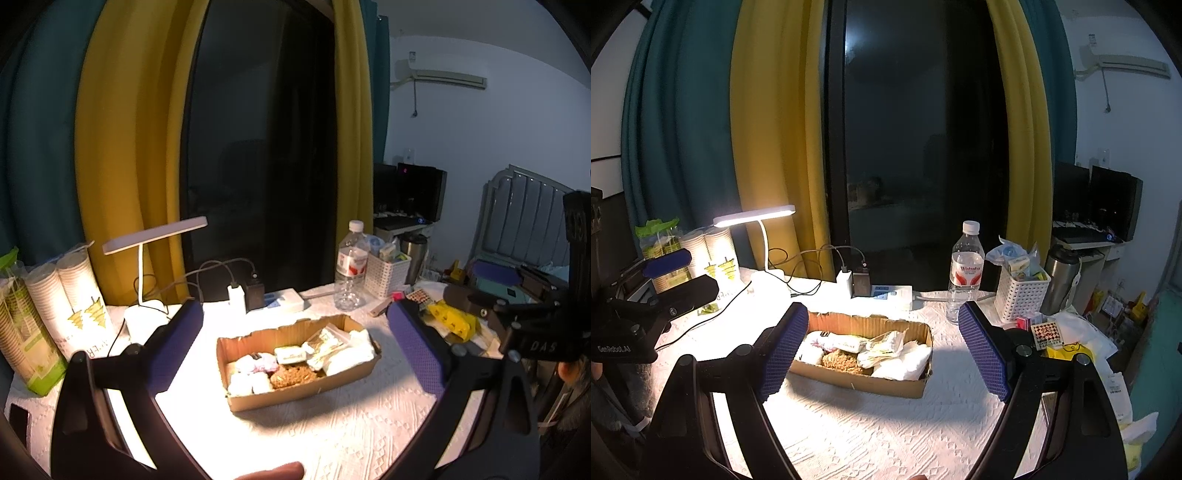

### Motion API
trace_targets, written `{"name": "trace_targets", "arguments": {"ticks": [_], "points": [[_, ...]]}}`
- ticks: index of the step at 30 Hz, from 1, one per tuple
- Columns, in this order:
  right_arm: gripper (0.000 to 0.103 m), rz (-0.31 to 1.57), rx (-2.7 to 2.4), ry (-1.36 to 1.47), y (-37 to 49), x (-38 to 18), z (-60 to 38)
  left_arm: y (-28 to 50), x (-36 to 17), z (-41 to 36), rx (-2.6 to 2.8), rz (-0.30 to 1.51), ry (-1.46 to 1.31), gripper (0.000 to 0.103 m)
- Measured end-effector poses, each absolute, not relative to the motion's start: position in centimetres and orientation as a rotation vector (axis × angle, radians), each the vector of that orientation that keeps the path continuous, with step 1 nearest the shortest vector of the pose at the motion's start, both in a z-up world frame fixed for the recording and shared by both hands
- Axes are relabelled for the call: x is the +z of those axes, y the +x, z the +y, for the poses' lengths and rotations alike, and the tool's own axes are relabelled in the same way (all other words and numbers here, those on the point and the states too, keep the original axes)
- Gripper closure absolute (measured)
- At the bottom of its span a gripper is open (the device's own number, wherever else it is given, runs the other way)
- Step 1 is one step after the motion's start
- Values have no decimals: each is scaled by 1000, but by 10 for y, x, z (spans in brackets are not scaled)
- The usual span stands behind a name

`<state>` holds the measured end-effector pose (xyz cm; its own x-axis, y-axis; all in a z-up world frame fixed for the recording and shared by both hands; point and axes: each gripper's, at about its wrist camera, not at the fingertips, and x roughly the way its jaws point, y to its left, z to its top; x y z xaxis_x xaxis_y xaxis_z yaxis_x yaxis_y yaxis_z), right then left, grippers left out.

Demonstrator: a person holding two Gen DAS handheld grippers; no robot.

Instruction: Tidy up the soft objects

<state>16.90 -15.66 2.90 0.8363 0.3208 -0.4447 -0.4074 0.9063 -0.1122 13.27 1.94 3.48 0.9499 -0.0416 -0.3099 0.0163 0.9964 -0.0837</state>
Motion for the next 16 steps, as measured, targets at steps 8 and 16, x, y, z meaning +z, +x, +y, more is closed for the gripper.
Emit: {"name": "trace_targets", "arguments": {"ticks": [8, 16], "points": [[17, 448, 390, -204, 182, 25, -158, 149, 30, 21, -28, 336, -84, 2], [17, 464, 394, -208, 198, 20, -158, 165, 25, 24, -26, 363, -97, 2]]}}
